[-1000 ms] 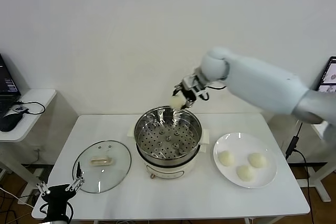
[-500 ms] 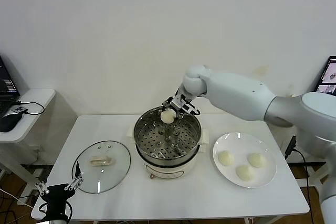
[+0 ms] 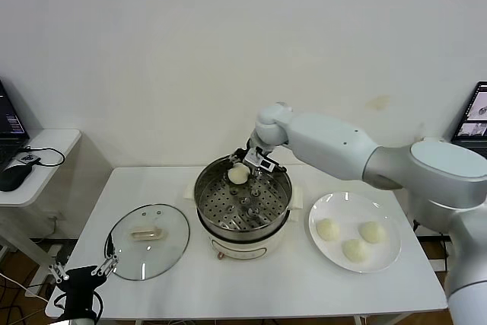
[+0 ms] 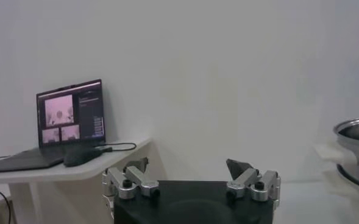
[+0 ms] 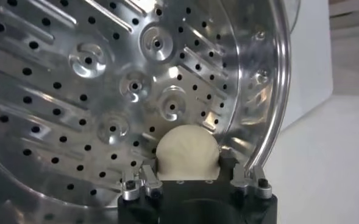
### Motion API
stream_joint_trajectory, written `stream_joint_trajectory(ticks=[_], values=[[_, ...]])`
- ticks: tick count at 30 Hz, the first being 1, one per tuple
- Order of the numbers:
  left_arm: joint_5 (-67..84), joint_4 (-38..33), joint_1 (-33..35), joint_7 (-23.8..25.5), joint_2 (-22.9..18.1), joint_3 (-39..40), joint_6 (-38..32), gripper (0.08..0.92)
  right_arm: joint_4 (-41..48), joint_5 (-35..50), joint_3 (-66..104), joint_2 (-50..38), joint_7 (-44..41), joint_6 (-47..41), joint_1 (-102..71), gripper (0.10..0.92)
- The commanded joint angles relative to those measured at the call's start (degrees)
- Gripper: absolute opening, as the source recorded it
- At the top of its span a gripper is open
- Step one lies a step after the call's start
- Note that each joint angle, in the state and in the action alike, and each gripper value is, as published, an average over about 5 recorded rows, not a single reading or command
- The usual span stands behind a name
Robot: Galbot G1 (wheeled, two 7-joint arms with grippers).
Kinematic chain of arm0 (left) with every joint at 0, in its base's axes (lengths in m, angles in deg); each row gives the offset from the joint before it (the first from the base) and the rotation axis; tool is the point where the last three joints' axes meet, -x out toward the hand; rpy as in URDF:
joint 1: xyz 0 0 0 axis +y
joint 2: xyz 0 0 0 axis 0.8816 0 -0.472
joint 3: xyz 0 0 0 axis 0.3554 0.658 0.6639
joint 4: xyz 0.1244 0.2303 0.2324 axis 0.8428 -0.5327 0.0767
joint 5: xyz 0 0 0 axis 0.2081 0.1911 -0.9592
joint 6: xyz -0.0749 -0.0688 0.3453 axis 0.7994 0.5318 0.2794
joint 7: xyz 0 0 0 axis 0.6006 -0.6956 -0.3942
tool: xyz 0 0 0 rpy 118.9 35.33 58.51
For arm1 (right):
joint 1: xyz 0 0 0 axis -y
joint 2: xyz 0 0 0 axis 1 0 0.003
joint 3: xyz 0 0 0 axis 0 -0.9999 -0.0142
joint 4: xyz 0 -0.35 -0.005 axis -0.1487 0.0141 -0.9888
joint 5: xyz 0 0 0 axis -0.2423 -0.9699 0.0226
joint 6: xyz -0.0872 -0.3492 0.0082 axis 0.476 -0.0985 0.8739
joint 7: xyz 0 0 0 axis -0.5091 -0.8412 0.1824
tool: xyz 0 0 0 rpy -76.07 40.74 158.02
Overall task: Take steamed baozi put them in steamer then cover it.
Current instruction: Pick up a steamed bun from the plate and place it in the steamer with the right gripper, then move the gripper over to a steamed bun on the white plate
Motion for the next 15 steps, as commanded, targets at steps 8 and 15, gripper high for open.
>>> stream_joint_trajectory(ticks=[8,15], values=[[0.0,-0.6,0.0,0.0,-0.2,0.0,0.1,0.823,-0.2,-0.4,-0.1,-0.3,0.3,2.0,1.3,0.806],[0.5,-0.9,0.0,0.0,0.0,-0.6,0.2,0.823,-18.8,22.0,-1.9,-13.2,-7.1,-22.4,10.5,0.823]])
